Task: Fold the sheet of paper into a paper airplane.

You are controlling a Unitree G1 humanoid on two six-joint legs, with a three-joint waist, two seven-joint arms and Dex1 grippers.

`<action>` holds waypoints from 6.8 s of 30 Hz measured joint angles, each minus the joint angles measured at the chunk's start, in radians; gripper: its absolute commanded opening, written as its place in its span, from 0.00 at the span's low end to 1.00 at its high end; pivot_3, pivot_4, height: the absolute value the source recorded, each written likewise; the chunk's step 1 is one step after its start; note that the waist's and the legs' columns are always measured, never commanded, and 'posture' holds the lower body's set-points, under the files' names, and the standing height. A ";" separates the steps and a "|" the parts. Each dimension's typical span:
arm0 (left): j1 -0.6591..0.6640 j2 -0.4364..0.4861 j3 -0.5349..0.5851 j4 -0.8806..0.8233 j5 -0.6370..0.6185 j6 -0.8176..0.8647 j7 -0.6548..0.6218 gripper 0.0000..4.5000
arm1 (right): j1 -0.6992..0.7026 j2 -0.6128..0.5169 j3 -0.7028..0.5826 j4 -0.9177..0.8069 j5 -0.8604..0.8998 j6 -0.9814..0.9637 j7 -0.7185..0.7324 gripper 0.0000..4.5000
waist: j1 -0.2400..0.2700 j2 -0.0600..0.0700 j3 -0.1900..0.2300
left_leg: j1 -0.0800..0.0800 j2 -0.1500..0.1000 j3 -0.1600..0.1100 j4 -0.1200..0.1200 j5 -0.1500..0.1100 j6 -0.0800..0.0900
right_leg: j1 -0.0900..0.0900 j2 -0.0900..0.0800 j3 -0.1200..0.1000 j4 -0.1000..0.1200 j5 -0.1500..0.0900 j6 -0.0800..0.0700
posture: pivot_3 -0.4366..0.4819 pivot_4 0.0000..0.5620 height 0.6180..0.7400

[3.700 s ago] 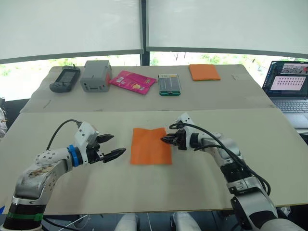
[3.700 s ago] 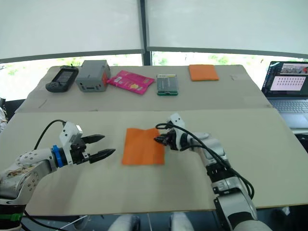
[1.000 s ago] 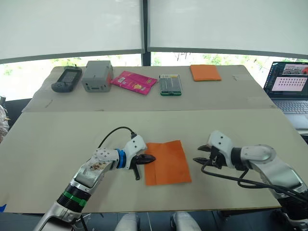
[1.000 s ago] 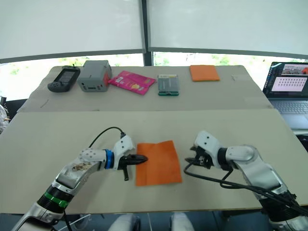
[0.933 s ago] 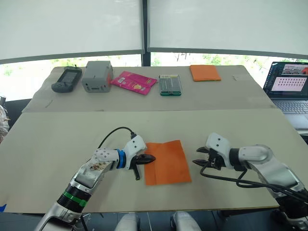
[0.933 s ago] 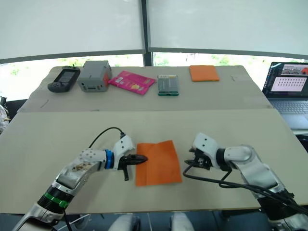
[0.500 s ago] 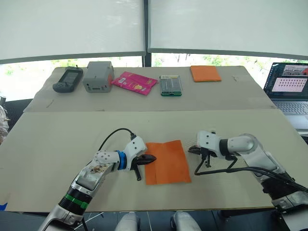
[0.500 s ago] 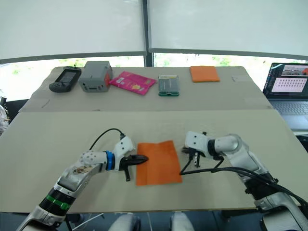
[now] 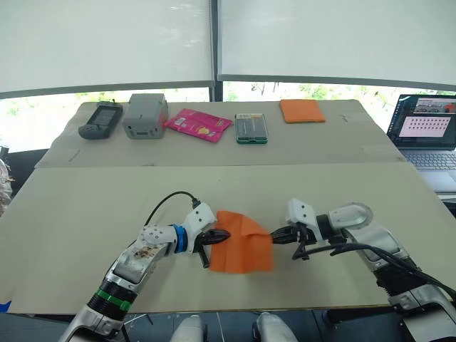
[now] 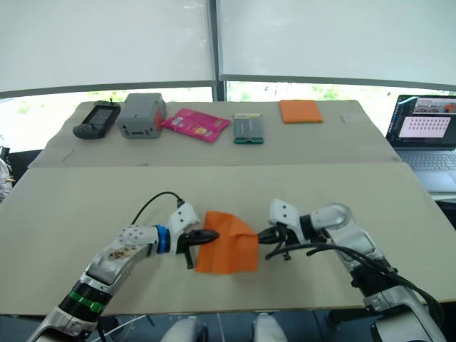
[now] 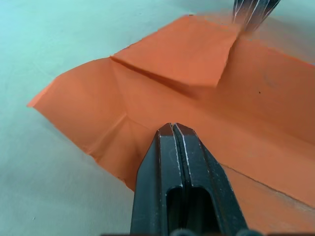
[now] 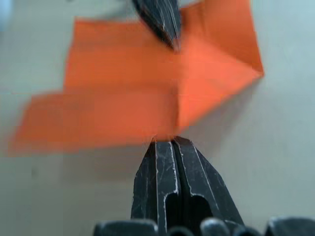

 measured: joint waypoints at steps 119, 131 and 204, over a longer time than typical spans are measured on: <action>0.179 0.147 0.219 -0.141 -0.287 0.279 -0.047 0.00 | -0.184 0.329 0.180 0.113 -0.263 0.025 -0.221 0.00 | -0.013 0.001 0.000 | -0.009 0.000 -0.003 -0.004 0.000 0.000 | -0.015 -0.002 0.001 0.000 0.002 0.000 | 0.48 0.27 1.00; 0.038 0.052 0.318 -0.012 -0.343 0.259 -0.067 0.00 | -0.170 0.330 0.190 0.127 -0.274 -0.030 -0.245 0.00 | -0.026 0.000 0.000 | -0.007 0.000 -0.002 -0.003 0.001 -0.001 | -0.013 -0.002 0.001 0.001 0.003 -0.001 | 0.48 0.27 1.00; 0.037 0.021 0.192 0.073 -0.150 0.089 -0.099 0.00 | 0.088 0.195 0.098 -0.212 -0.143 0.099 -0.192 0.00 | -0.023 0.000 0.000 | -0.008 0.001 -0.004 -0.006 0.003 0.003 | -0.008 -0.003 0.000 -0.012 0.005 0.008 | 0.48 0.27 1.00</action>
